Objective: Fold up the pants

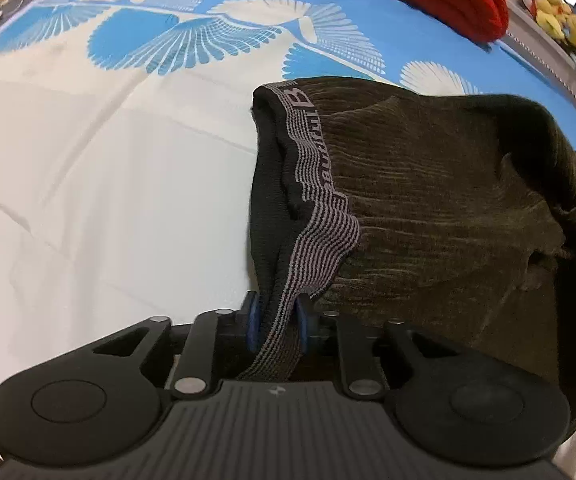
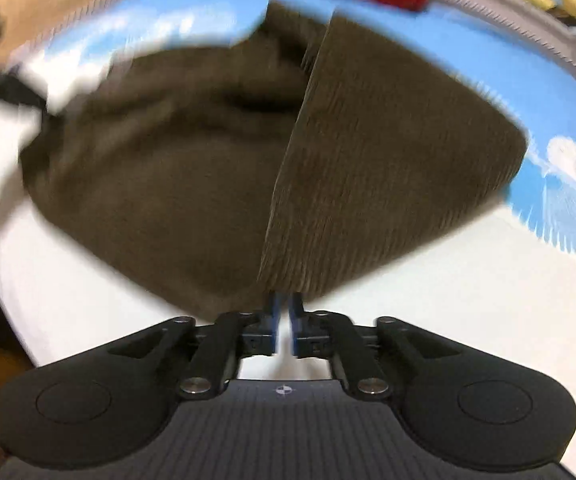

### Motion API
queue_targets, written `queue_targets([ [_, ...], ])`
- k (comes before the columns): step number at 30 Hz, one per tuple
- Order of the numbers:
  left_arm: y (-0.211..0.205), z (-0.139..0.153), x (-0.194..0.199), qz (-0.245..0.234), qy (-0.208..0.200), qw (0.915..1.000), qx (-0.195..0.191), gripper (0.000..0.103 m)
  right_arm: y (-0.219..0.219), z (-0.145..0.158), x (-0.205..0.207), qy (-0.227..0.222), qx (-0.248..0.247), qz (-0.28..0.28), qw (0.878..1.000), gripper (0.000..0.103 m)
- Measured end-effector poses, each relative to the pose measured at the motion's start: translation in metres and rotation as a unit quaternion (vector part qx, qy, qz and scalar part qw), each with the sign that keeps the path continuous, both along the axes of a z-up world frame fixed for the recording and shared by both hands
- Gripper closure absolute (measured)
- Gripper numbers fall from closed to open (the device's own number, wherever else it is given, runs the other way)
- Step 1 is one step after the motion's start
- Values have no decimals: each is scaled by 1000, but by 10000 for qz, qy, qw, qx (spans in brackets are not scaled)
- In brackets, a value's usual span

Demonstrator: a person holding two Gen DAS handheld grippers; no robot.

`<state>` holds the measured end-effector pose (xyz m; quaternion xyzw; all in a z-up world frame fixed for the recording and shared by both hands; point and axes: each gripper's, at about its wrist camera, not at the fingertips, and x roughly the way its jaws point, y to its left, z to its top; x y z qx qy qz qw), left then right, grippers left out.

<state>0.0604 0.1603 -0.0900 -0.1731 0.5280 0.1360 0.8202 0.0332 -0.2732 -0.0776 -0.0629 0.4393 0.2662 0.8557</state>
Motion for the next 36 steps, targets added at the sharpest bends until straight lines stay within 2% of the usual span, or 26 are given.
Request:
queue_targets([
  [1,-2,-1,2,-14,32,10000,17,79,2,7,7,-226,169,-209,9994,55],
  [3,-4,-3,5,-56,98,9999,31,70,9,11,20,-698,334,-591,9953,45],
  [5,-2,-6,8,-90,180,9998,-40,56,25,7,33,-982,218,-839,9914,45],
  [7,-1,-12,11,-94,292,9995,-108,48,42,0,53,-1094,138,-974,9891,45],
  [13,-3,-28,22,-248,501,9983,-143,43,101,-25,104,-1521,-481,-1117,9808,45],
  [17,-3,-34,26,-387,533,9977,-125,43,119,-34,128,-1624,-826,-967,9785,46],
  [18,-3,-35,27,-400,547,9976,-131,42,119,-34,128,-1649,-969,-930,9771,49],
  [20,-3,-35,28,-433,548,9975,-129,43,120,-40,139,-1576,-1156,-974,9759,65],
  [22,-4,-36,29,-506,540,9972,-80,44,109,-39,147,-1374,-1053,-1140,9783,91],
  [25,-6,-33,27,-596,430,9973,-97,61,79,-18,152,-1202,-445,-1584,9790,95],
  [29,-8,-20,19,-614,71,9981,-8,78,28,22,128,-1466,36,-2152,9655,96],
  [31,-9,-7,14,-638,-248,9976,137,82,-2,37,109,-1527,170,-2377,9591,96],
  [33,-8,5,8,-546,-561,9968,144,83,-27,42,90,-1439,202,-2482,9578,96],
  [36,-6,17,-3,-351,-787,9962,106,84,-61,37,61,-1116,-158,-2621,9584,96],
])
